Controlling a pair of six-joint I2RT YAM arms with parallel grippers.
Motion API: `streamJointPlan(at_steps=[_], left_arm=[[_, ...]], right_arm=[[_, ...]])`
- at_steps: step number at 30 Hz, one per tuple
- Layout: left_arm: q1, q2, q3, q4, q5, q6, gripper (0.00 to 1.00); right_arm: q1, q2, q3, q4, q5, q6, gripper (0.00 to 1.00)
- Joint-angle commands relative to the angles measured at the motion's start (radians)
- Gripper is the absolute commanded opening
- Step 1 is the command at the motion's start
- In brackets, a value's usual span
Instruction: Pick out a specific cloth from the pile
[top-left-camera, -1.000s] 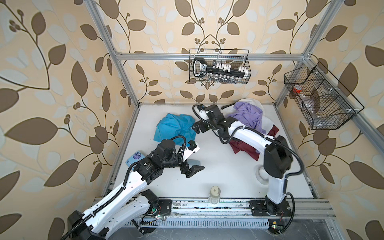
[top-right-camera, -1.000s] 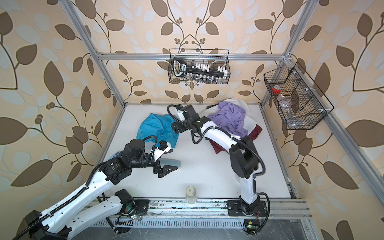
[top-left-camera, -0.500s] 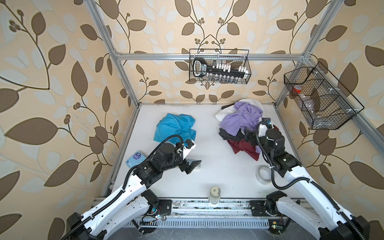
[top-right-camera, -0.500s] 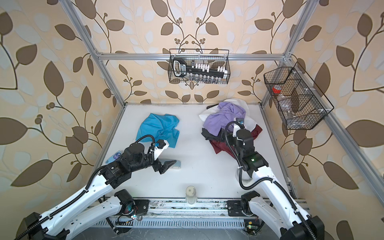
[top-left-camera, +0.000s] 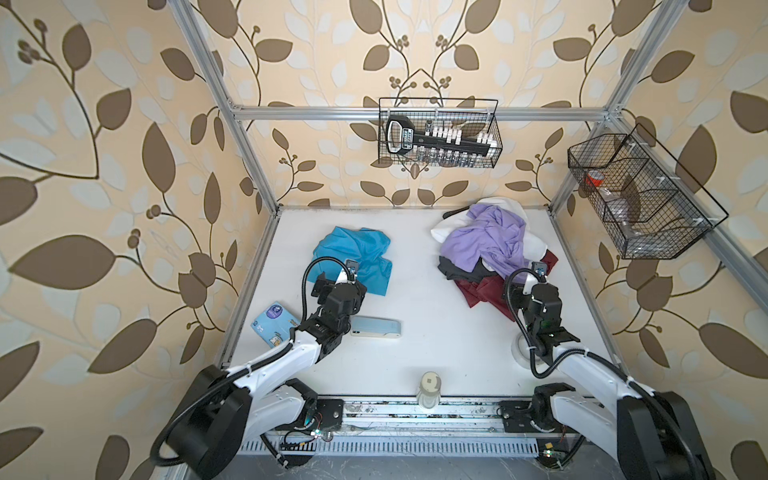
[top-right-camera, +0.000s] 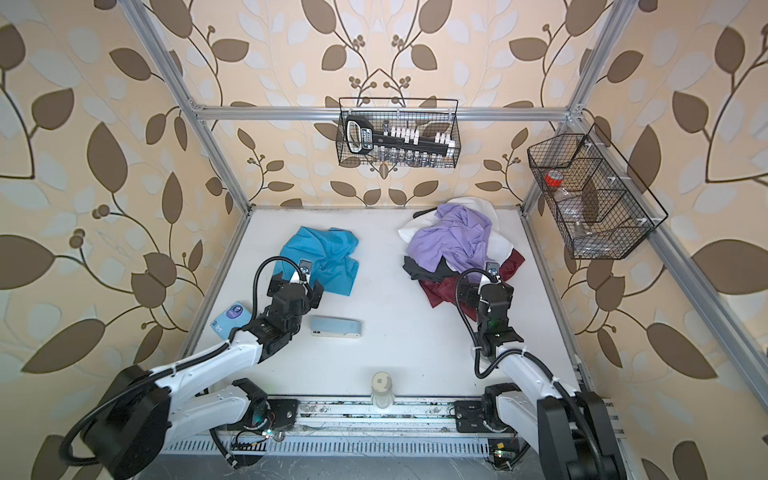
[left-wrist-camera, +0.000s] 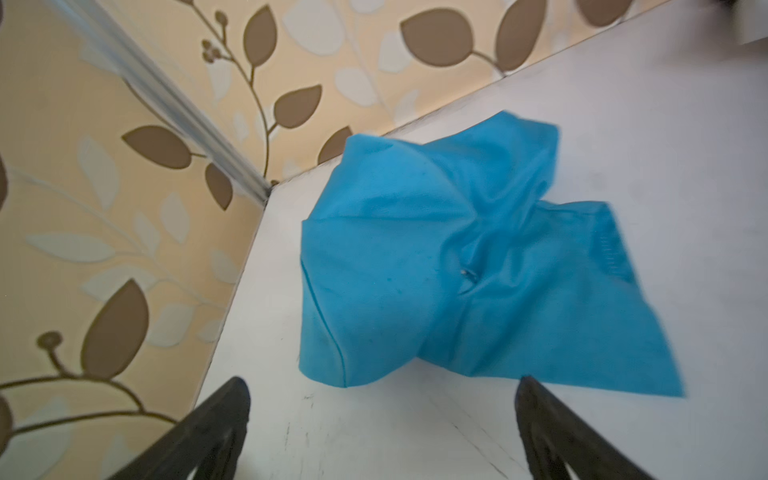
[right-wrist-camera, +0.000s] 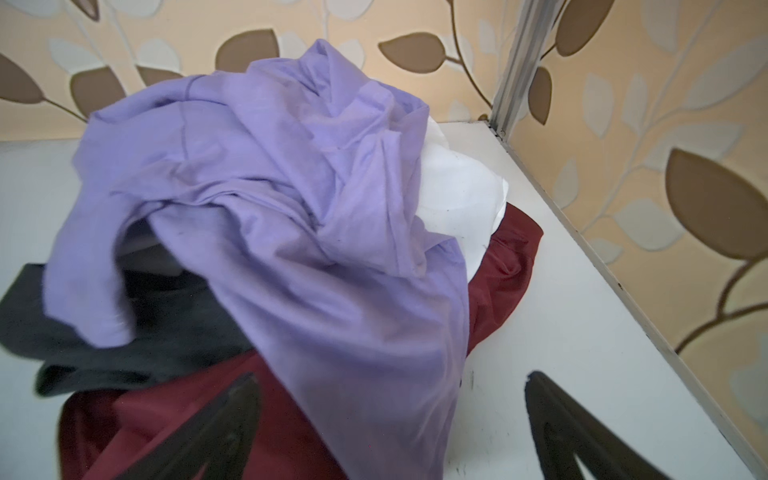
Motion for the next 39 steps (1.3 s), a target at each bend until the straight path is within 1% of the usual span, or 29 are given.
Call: streamJointPlan(at_steps=[1,4,5,7,10,12,15,17,19,20,21,22,23,24,27,28,29,30,32,33,39], left_arm=[[0.084,0.122,-0.003,0.216,-0.099,-0.057,0.99],[0.125,0.233,-0.03,0.355,-0.053,-0.056,0.99],[0.13,0.258,-0.029,0.381,-0.023,-0.029,0.99],[0.134,0.26,0.001,0.316,0.018,-0.025,0.99],[0.139,0.251,-0.016,0.325,0.053,-0.016,0.99],[0.146,0.229,-0.036,0.336,0.08,-0.019,0.99],[0.157,0.189,-0.073,0.36,0.117,-0.026,0.99],[0.162,0.164,-0.093,0.37,0.136,-0.035,0.99],[0.172,0.145,-0.103,0.368,0.16,-0.051,0.99],[0.181,0.133,-0.109,0.371,0.196,-0.077,0.99],[0.198,0.125,-0.14,0.422,0.281,-0.098,0.99],[0.219,0.132,-0.178,0.516,0.358,-0.1,0.99],[0.231,0.151,-0.194,0.564,0.373,-0.104,0.99],[0.243,0.179,-0.193,0.584,0.356,-0.123,0.99],[0.279,0.26,-0.174,0.632,0.43,-0.123,0.99],[0.3,0.26,-0.163,0.599,0.457,-0.144,0.99],[0.327,0.31,-0.141,0.581,0.483,-0.163,0.99],[0.335,0.332,-0.109,0.55,0.483,-0.165,0.99],[0.387,0.321,-0.049,0.405,0.556,-0.204,0.99],[0.399,0.333,-0.031,0.383,0.541,-0.224,0.99],[0.406,0.329,-0.03,0.376,0.55,-0.229,0.99]], right_arm=[[-0.015,0.11,-0.011,0.244,-0.002,0.019,0.99],[-0.023,0.19,-0.03,0.36,-0.003,0.021,0.99],[-0.028,0.213,-0.036,0.403,-0.009,0.019,0.99],[-0.033,0.222,-0.036,0.428,-0.034,0.006,0.99],[-0.045,0.244,-0.077,0.539,-0.049,-0.009,0.99],[-0.058,0.278,-0.107,0.626,-0.057,-0.003,0.99],[-0.071,0.355,-0.116,0.706,-0.063,0.009,1.0],[-0.072,0.395,-0.106,0.734,-0.055,0.01,0.99],[-0.075,0.38,-0.089,0.674,-0.073,0.012,0.99],[-0.076,0.386,-0.087,0.679,-0.077,0.01,0.99],[-0.08,0.386,-0.083,0.67,-0.082,0.011,0.99],[-0.081,0.384,-0.082,0.666,-0.087,0.011,0.99],[-0.083,0.385,-0.083,0.667,-0.09,0.011,0.99],[-0.083,0.385,-0.083,0.666,-0.09,0.011,0.99],[-0.083,0.386,-0.081,0.666,-0.091,0.011,0.99],[-0.083,0.386,-0.08,0.666,-0.092,0.012,0.99],[-0.083,0.386,-0.08,0.665,-0.091,0.013,0.99],[-0.083,0.386,-0.079,0.663,-0.09,0.013,0.99],[-0.085,0.386,-0.079,0.66,-0.09,0.014,0.99],[-0.085,0.386,-0.079,0.66,-0.09,0.014,1.0],[-0.084,0.385,-0.079,0.662,-0.09,0.014,1.0]])
